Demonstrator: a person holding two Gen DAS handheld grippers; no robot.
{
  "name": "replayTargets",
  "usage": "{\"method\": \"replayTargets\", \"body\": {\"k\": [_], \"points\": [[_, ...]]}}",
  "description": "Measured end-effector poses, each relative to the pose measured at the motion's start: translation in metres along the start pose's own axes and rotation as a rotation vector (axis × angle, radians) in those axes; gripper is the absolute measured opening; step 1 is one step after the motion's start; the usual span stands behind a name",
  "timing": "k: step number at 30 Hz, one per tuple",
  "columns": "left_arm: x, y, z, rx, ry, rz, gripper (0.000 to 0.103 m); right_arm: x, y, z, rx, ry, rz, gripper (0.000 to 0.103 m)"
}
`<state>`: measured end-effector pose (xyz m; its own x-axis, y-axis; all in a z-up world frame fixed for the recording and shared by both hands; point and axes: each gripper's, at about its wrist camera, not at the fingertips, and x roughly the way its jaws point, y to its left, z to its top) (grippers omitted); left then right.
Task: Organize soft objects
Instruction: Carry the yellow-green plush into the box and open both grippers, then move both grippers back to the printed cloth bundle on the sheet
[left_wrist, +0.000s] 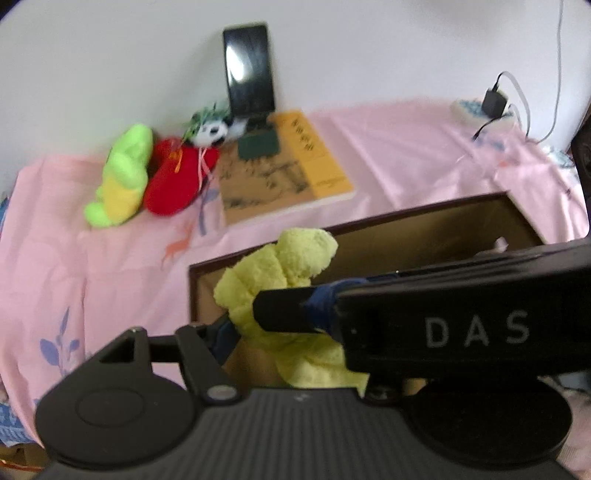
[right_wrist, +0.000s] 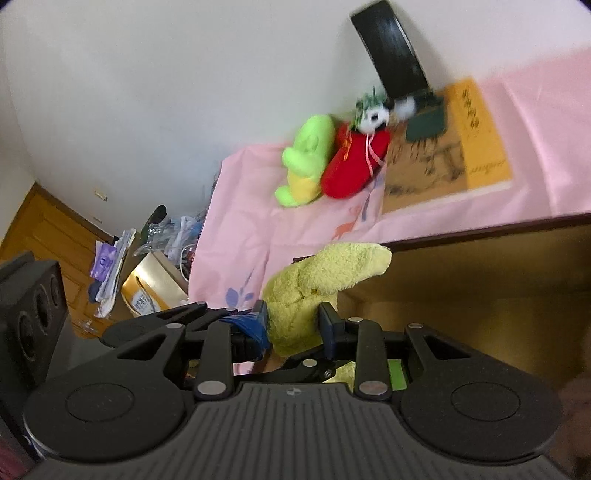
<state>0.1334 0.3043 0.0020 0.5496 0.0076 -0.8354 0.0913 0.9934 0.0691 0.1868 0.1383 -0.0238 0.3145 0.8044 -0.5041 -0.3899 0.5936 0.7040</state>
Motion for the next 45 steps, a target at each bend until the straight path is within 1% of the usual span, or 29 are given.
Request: {"method": "replayTargets", "body": {"k": [2,3,5,8,10,12,14,16,20,21,25,27,33,36,40,45], "points": [[0.004,0.005,-0.001,0.016,0.021,0.010,0.049,0.012,-0.003,0.004,0.051,0.023,0.012,0.014],[0.008,0.009,-0.001,0.025,0.029,0.008,0.053,0.017,-0.005,0.005,0.075,0.035,0.016,0.014],[0.016,0.015,-0.002,0.008,0.043,-0.001,0.053,0.026,-0.009,0.006,0.110,0.056,0.013,0.015],[0.022,0.018,-0.004,-0.011,0.054,-0.017,0.056,0.036,-0.012,0.005,0.089,0.068,-0.048,0.016],[0.022,0.017,-0.006,-0.013,0.050,-0.015,0.057,0.039,-0.018,0.005,0.107,0.076,-0.054,0.016],[0.015,0.015,-0.009,-0.001,0.033,-0.016,0.058,0.037,-0.023,0.005,0.143,0.086,-0.039,0.016],[0.002,0.014,-0.009,0.013,-0.002,-0.010,0.058,0.031,-0.025,0.005,0.154,0.082,-0.032,0.016],[-0.012,0.014,-0.009,0.016,-0.042,-0.004,0.058,0.022,-0.022,0.006,0.139,0.069,-0.019,0.016],[-0.037,0.013,-0.011,-0.016,-0.100,-0.028,0.058,0.002,-0.012,0.008,0.114,0.026,-0.002,0.016],[-0.042,0.011,-0.013,-0.023,-0.112,-0.031,0.058,-0.001,-0.010,0.008,0.104,0.019,-0.009,0.016],[-0.061,-0.002,-0.024,-0.038,-0.155,-0.045,0.058,-0.020,0.000,0.000,0.031,-0.025,-0.058,0.016],[-0.069,-0.010,-0.031,-0.045,-0.169,-0.068,0.058,-0.028,0.000,-0.007,0.012,-0.049,-0.073,0.016],[-0.087,-0.044,-0.057,-0.030,-0.188,-0.112,0.058,-0.050,-0.001,-0.031,-0.001,-0.080,-0.074,0.017],[-0.092,-0.060,-0.067,-0.045,-0.187,-0.142,0.058,-0.064,0.000,-0.041,-0.022,-0.096,-0.084,0.017],[-0.094,-0.085,-0.077,-0.045,-0.179,-0.145,0.058,-0.086,-0.001,-0.052,-0.065,-0.111,-0.097,0.017],[-0.097,-0.121,-0.080,-0.031,-0.162,-0.168,0.058,-0.118,-0.009,-0.061,-0.082,-0.133,-0.086,0.017]]}}
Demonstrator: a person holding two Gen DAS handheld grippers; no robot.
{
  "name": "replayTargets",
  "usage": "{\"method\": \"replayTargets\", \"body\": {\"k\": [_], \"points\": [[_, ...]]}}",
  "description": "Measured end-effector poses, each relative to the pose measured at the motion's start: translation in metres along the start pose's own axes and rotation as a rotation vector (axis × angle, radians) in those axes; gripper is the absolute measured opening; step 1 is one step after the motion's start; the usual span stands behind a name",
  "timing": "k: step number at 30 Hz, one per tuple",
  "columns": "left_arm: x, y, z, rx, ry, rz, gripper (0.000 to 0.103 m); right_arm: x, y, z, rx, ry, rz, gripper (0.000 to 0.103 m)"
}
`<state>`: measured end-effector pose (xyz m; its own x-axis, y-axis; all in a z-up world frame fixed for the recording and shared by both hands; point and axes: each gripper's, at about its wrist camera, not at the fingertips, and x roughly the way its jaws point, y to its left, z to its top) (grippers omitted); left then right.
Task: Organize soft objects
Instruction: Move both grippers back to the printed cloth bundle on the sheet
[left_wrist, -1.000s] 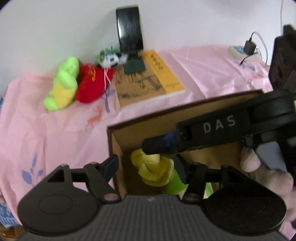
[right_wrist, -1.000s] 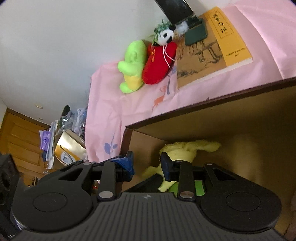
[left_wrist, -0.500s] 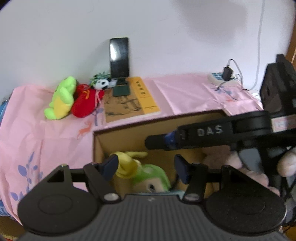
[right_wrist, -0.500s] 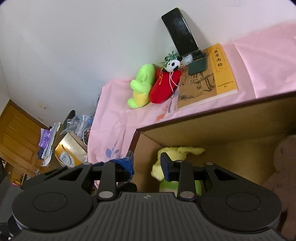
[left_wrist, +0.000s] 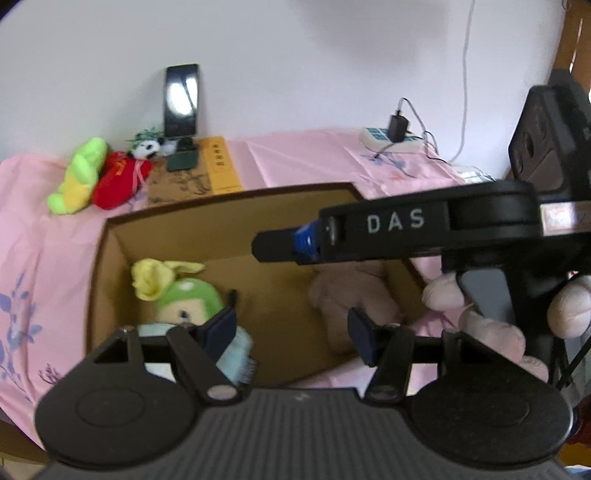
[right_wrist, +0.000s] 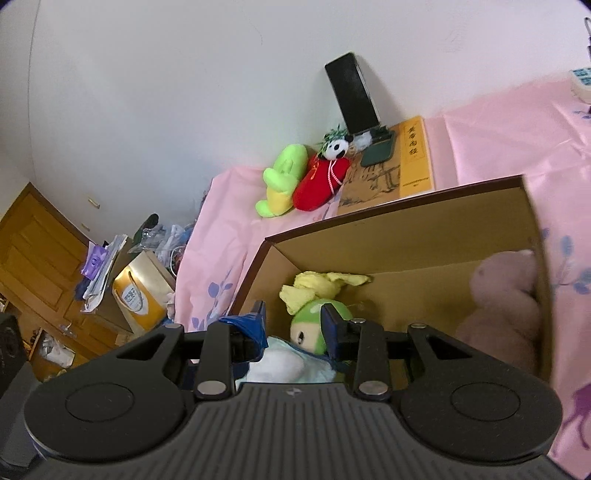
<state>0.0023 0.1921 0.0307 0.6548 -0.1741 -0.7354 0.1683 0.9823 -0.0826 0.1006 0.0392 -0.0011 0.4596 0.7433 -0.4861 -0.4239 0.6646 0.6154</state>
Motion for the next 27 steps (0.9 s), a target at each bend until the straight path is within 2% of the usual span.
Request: {"method": "replayTargets", "body": {"k": [7,14,21,27], "points": [[0.007,-0.059,-0.001,0.024,0.005,-0.063,0.058,-0.051,-0.032,-0.008,0.009,-0.025,-0.024,0.017],[0.033,-0.131,-0.004,0.098,0.042,-0.134,0.059,-0.099,-0.092,-0.018,0.072,-0.047,-0.108,0.017],[0.077,-0.188,-0.016,0.126,0.115,-0.177,0.059,-0.164,-0.167,-0.026,0.168,-0.112,-0.241,0.017],[0.116,-0.221,-0.022,0.121,0.178,-0.194,0.059,-0.217,-0.224,-0.030,0.265,-0.187,-0.361,0.017]]}}
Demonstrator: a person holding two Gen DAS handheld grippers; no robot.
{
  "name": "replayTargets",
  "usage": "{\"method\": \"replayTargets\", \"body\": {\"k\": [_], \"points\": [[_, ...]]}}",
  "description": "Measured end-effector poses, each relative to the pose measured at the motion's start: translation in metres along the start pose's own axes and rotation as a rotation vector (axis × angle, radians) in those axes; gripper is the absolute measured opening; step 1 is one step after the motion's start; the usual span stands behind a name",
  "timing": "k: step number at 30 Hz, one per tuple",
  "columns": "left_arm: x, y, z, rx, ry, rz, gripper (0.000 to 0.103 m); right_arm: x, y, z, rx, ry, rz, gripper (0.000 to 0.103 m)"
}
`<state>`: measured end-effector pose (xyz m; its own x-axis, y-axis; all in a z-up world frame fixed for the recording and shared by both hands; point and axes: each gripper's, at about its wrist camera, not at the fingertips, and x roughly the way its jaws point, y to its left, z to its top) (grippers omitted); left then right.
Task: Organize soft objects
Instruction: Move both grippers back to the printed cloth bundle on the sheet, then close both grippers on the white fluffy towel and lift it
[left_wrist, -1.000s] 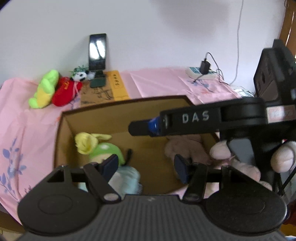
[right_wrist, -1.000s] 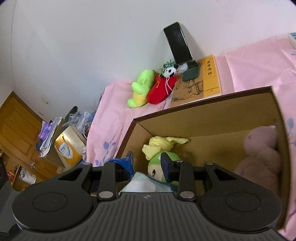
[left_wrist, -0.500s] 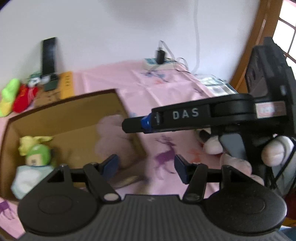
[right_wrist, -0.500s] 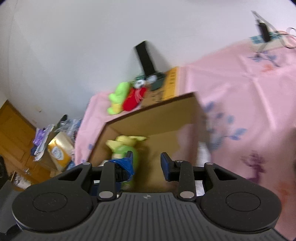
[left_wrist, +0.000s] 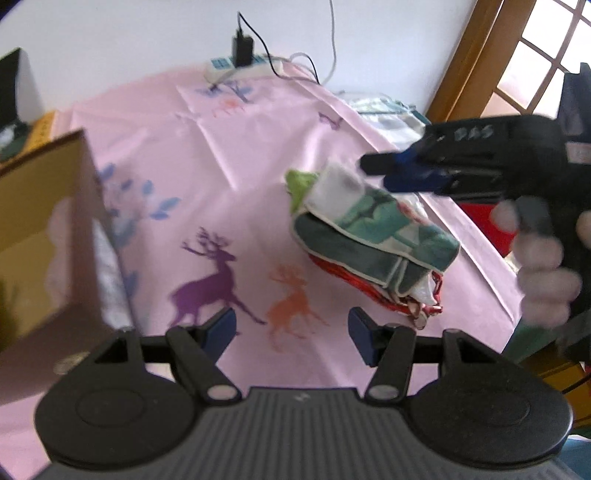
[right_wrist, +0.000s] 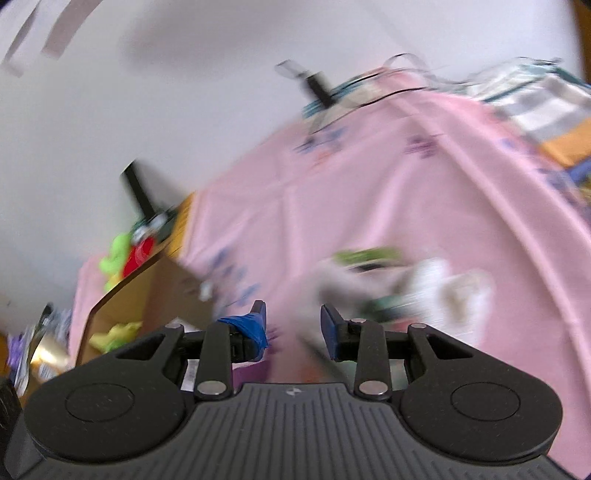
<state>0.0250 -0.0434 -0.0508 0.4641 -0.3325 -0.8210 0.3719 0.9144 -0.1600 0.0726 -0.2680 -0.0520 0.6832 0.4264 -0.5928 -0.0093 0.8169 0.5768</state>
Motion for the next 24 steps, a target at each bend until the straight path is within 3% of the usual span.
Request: {"method": "replayTargets", "body": {"k": [4,8,11,19,24], "points": [[0.017,-0.017,0.003,0.012,0.022,-0.002,0.060,-0.008,-0.031,0.010,0.044,-0.029,-0.048,0.015],[0.024,-0.025,0.008,0.014,0.025,0.009,0.060,0.001,-0.045,0.014,0.074,-0.003,-0.031,0.014],[0.026,-0.022,0.010,0.003,0.026,0.024,0.060,0.016,-0.045,0.012,0.058,0.053,-0.027,0.014],[0.019,-0.008,0.010,-0.038,0.014,0.051,0.061,0.046,-0.031,-0.008,0.097,0.239,0.140,0.013],[0.025,-0.005,0.005,-0.051,0.036,0.049,0.061,0.051,-0.021,-0.013,0.030,0.262,0.122,0.014]]}}
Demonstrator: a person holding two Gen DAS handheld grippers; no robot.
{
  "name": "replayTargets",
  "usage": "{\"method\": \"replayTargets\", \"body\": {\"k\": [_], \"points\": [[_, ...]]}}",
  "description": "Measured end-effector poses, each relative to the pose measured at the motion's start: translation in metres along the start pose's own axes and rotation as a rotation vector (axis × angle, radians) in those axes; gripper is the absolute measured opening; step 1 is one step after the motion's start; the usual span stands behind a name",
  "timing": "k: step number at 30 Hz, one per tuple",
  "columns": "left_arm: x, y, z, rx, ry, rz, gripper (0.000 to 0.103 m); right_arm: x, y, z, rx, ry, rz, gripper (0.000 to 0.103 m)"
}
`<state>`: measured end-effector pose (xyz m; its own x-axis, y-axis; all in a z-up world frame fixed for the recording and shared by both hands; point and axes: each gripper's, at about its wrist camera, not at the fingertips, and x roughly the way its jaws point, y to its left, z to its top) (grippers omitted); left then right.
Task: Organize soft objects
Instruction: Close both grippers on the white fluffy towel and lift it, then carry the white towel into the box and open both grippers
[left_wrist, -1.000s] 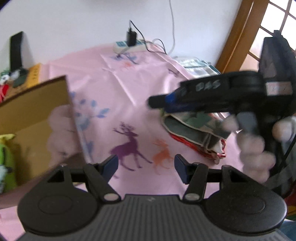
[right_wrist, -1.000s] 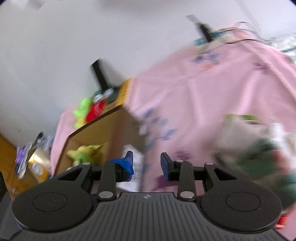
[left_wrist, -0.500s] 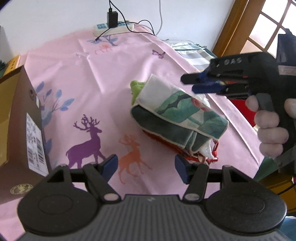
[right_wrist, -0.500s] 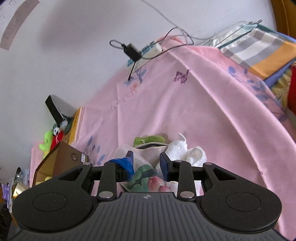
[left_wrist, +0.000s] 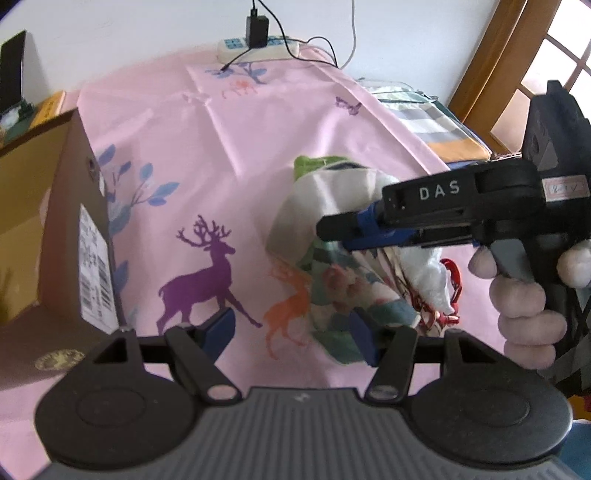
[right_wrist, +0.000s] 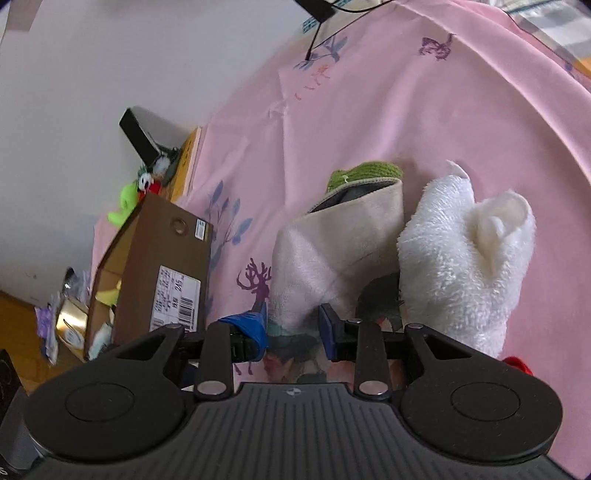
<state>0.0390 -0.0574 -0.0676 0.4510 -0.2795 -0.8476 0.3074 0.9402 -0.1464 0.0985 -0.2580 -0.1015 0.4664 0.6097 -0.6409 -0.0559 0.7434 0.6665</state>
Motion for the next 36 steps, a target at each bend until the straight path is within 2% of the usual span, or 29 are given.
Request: {"method": "replayTargets", "body": {"k": [6,11,15,18,22,26,31,32,34,36], "points": [[0.005,-0.009,0.003,0.012,-0.002,-0.029,0.061,-0.018,-0.003,0.011,-0.057,-0.070,-0.042,0.014],[-0.004,-0.021,0.014,0.042,-0.051,-0.127,0.061,-0.050,-0.031,0.017,-0.004,-0.147,-0.088,0.015],[0.000,-0.044,0.024,0.094,-0.062,-0.207,0.061,-0.065,-0.050,0.014,0.020,-0.174,-0.121,0.014],[0.012,-0.061,0.029,0.142,-0.050,-0.238,0.061,-0.071,-0.060,0.013,0.057,-0.195,-0.138,0.014],[0.035,-0.079,0.041,0.176,-0.014,-0.289,0.061,-0.067,-0.075,0.010,0.094,-0.160,-0.183,0.015],[0.065,-0.089,0.054,0.195,0.012,-0.296,0.061,-0.070,-0.093,0.006,0.168,-0.175,-0.133,0.015],[0.092,-0.085,0.066,0.139,0.052,-0.298,0.060,-0.065,-0.106,0.009,0.249,-0.154,-0.075,0.015],[0.095,-0.086,0.068,0.136,0.048,-0.298,0.059,-0.064,-0.108,0.009,0.257,-0.155,-0.068,0.015],[0.097,-0.088,0.070,0.136,0.038,-0.302,0.051,-0.064,-0.106,0.005,0.264,-0.160,-0.056,0.015],[0.101,-0.090,0.073,0.136,0.042,-0.298,0.050,-0.062,-0.107,0.004,0.274,-0.164,-0.045,0.015]]}}
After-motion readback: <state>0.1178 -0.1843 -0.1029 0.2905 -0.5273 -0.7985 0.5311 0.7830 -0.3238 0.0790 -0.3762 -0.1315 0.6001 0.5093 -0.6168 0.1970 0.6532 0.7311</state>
